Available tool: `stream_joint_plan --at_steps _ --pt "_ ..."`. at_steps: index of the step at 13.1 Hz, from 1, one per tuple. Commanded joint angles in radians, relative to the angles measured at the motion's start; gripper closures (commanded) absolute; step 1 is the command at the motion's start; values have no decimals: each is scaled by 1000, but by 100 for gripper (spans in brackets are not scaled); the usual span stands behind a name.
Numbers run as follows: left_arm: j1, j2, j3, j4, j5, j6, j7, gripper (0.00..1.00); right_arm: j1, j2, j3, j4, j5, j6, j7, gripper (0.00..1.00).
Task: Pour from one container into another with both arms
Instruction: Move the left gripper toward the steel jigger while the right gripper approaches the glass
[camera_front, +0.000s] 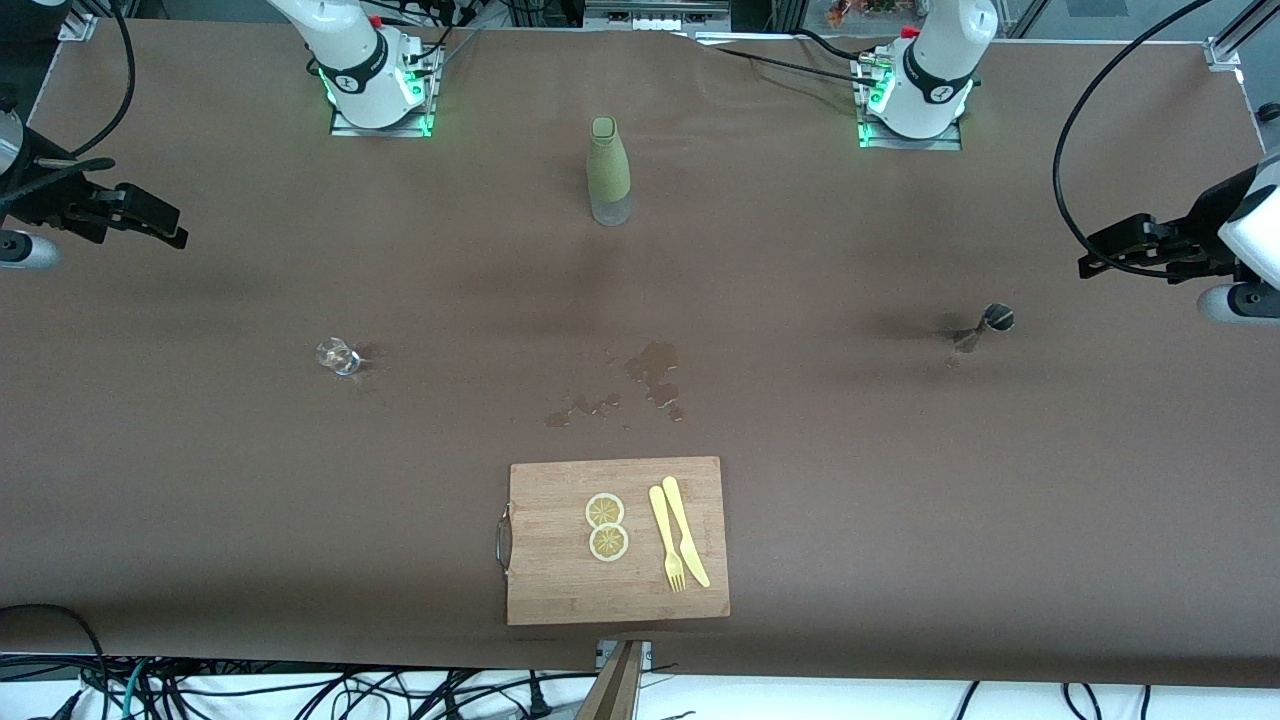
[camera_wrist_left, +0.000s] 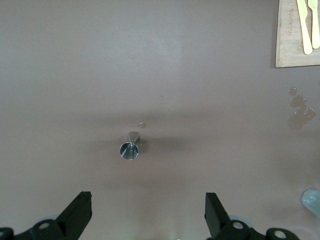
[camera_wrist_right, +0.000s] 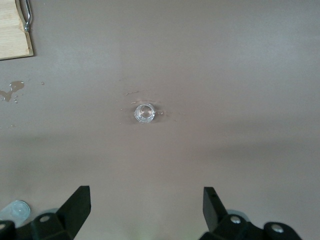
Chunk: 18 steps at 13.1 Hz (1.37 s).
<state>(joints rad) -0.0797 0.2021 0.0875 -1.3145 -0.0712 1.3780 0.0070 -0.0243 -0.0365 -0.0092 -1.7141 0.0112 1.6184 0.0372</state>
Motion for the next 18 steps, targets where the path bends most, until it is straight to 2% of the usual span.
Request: stream_joint_plan --at_steps 1,7,10,12,15,18 --pt "6 -21 -3 -29 -21 22 -10 0 0 4 5 14 -13 -9 15 0" --pt "-6 -6 0 -15 -18 18 -12 0 1 10 5 16 -13 -12 1 0" --pt "23 20 8 -17 -25 19 45 0 3 15 6 16 -4 -76 -10 0" --pt "72 39 9 -19 -35 19 265 0 -3 46 -3 22 39 -115 -132 0" --pt "179 72 31 -37 -136 19 514 0 -28 78 -18 31 70 -118 -346 0" --pt "240 103 49 -38 -189 13 799 0 -35 115 -66 31 188 -123 -478 0"
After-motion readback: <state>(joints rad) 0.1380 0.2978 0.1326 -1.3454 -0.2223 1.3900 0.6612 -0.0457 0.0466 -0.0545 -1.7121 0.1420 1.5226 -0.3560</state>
